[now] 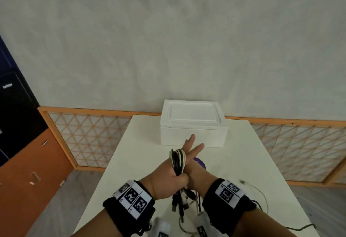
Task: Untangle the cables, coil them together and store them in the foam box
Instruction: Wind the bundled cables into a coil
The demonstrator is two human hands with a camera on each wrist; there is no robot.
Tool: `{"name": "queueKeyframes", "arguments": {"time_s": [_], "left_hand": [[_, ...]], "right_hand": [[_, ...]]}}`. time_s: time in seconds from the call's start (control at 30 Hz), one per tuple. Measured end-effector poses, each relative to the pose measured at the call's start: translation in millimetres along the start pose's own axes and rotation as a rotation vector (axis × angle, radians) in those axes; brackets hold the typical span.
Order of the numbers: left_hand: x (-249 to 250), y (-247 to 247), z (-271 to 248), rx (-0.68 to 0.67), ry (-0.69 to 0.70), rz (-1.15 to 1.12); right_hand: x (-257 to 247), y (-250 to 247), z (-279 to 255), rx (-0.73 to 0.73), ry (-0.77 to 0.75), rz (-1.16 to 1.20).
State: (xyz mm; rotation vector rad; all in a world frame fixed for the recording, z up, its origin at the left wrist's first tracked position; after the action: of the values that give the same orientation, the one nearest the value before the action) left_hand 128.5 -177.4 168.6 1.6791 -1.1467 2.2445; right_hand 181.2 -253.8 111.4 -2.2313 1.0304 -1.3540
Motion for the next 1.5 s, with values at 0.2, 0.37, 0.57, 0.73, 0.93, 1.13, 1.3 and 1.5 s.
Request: {"name": "queueKeyframes", "arguments": {"time_s": [0.2, 0.37, 0.57, 0.73, 0.93, 1.13, 1.3, 1.5], "left_hand": [[-22, 0, 3, 0.100, -0.097, 0.034], [-36, -5, -1, 0.110, -0.197, 0.254], [-52, -9, 6, 0.042, -0.438, 0.432], [-71, -6, -4, 0.093, -0.434, 0.376], [-73, -4, -4, 0.172, -0.381, 0.259], [-45, 0, -12, 0.091, -0.247, -0.196], [-33, 1, -7, -0.086, -0.310, -0.126], [-29, -11, -4, 0.018, -0.336, -0.048]], "right_hand": [[33, 13, -19, 0.311, -0.678, 0.841], [18, 25, -10, 0.325, -0.614, 0.814], [21, 48, -20, 0.333, -0.521, 0.775], [31, 47, -43, 0.467, -0.582, 0.610], [65, 27, -55, 0.700, -0.628, 0.422], [90, 1, -62, 0.941, -0.668, 0.454], [95, -7, -50, 1.004, -0.761, 0.497], [89, 0, -26, 0.843, -0.677, 0.766]]}}
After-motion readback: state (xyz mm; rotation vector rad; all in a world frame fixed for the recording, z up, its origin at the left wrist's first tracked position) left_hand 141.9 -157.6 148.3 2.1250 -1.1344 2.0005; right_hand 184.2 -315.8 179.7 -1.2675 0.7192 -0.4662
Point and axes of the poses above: each hand's wrist, its own z-axis towards the middle knuckle, its own y-axis out of the palm, x = y × z, the point moved 1 cm from there along z, towards the middle knuckle, and after that the axes turned 7 degrees about -x, right-handed, at the moved point
